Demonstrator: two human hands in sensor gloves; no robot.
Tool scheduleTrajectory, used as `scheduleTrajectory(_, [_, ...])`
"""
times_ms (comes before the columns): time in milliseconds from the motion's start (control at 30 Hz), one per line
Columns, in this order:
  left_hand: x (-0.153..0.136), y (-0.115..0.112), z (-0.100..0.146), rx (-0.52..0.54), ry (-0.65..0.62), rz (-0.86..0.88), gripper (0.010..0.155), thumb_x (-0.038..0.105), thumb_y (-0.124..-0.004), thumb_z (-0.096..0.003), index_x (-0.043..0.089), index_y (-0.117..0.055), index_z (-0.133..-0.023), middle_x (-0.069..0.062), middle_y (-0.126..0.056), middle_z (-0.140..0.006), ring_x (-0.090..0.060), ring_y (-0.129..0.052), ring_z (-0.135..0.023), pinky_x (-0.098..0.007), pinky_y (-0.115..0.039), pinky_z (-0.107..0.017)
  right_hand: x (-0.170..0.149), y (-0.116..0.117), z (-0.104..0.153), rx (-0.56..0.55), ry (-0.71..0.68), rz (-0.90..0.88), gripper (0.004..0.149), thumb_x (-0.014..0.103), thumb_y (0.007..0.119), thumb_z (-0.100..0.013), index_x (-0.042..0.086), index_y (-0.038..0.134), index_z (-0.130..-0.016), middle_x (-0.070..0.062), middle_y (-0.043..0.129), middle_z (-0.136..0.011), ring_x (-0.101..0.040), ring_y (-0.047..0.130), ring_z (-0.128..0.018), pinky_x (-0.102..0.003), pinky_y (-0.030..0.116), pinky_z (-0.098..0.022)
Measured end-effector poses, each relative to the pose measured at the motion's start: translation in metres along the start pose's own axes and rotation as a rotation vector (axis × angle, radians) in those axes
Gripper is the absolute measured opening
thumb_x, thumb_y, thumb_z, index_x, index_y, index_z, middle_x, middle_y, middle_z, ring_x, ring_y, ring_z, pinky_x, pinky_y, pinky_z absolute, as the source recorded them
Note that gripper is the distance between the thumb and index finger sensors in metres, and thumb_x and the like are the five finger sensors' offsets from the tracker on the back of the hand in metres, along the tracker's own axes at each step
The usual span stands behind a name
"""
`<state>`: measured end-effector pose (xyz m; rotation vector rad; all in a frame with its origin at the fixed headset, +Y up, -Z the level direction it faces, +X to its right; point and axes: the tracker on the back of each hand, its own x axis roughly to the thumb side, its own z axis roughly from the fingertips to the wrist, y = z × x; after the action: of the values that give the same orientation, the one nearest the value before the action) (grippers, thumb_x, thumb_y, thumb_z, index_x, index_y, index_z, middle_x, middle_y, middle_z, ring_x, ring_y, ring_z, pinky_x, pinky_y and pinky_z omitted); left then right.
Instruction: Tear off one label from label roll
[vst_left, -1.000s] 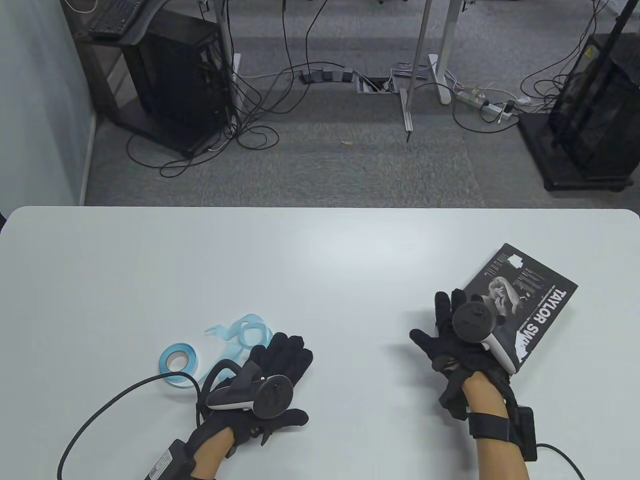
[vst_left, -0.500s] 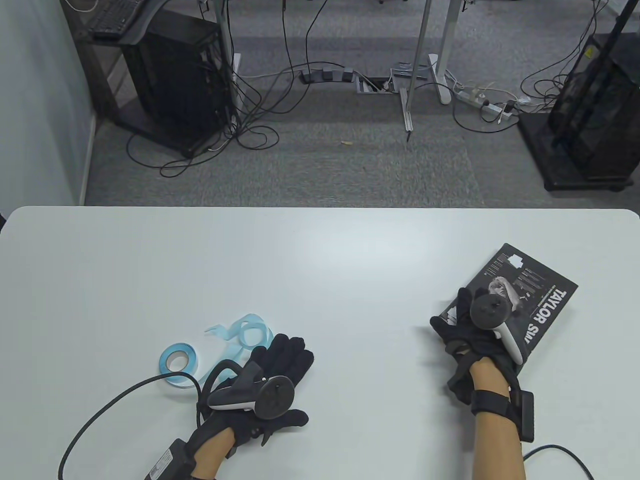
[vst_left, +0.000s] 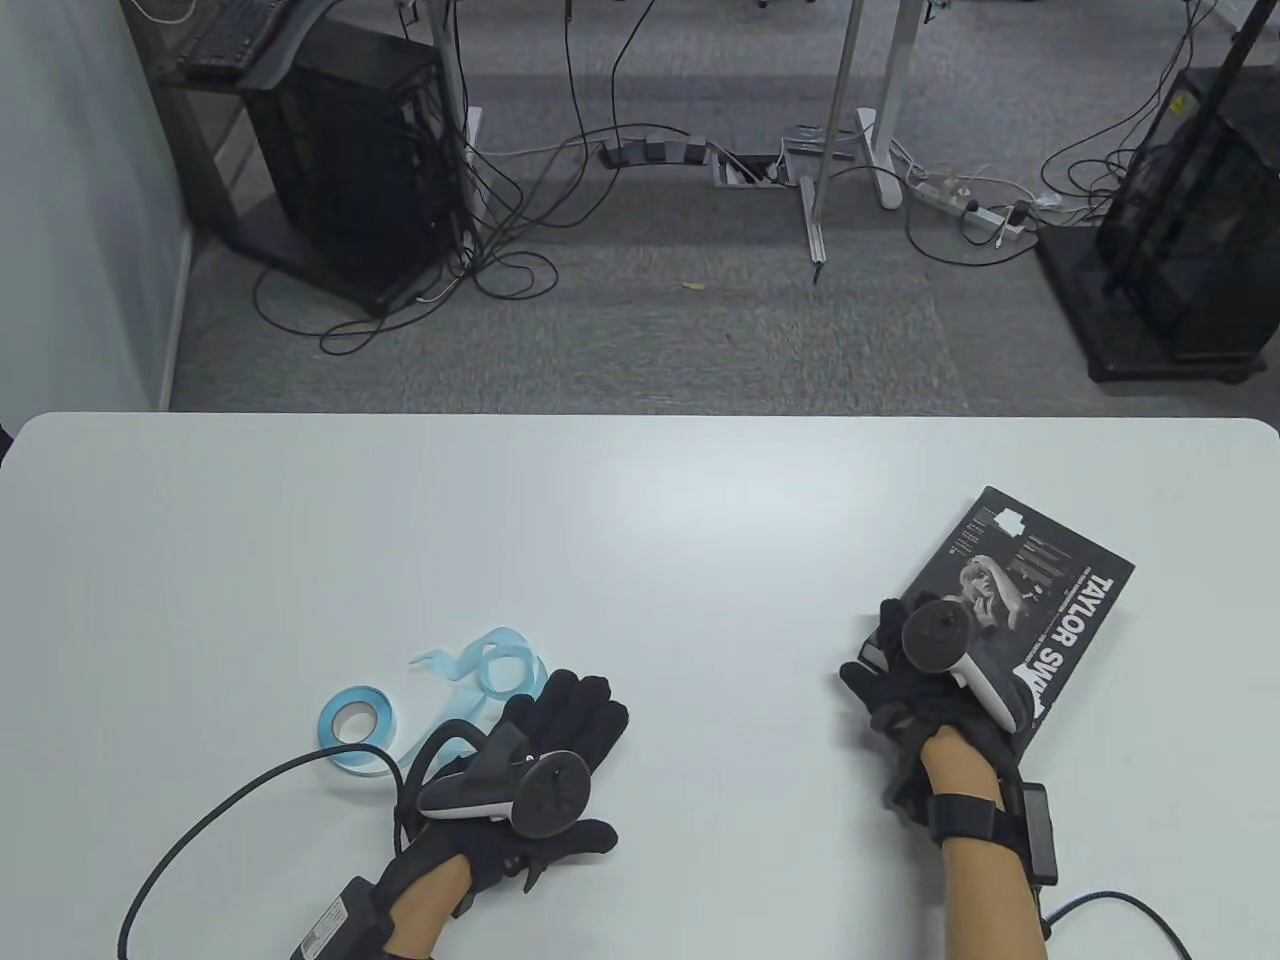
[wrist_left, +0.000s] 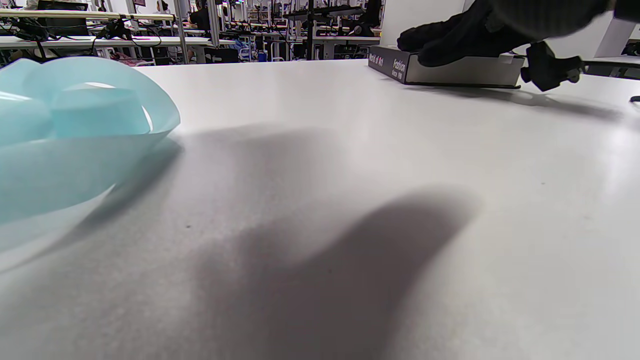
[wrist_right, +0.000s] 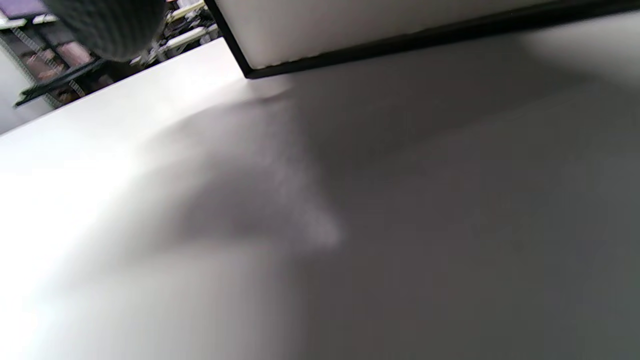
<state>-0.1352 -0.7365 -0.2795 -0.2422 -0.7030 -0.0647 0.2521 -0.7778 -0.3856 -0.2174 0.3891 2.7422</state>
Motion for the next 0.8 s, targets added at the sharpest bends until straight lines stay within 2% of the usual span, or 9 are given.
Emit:
scheduleTrajectory(433, [-0.001,0.0,0.001,-0.002,0.009,0.002,0.101,0.075,-0.06,-0.0447,0.021,0.0,-0.106,-0.013,-0.002,-0.117,-0.04,-0.01,-0.108,-0.061,-0.033,-0.073,0.054,0.037,0.059,0.149,-0.304,0.092,0.082,0.064,0.072,-0.041,0.038,0.026,-0.103,-0.003,0.005,-0.11,-0.035,0.001,-0.103,-0.067,0.003,-0.065])
scheduleTrajectory(800, [-0.003,0.001,0.004,0.01,0.015,0.008,0.101,0.075,-0.06,-0.0447,0.021,0.0,-0.106,-0.013,-0.003,-0.117,-0.041,-0.012,-0.109,-0.06,-0.033,-0.073,0.098,0.068,0.106,0.221,-0.467,0.19,0.084,0.066,0.072,-0.041,0.038,0.022,-0.103,-0.003,0.003,-0.109,-0.036,0.0,-0.102,-0.068,0.006,-0.064])
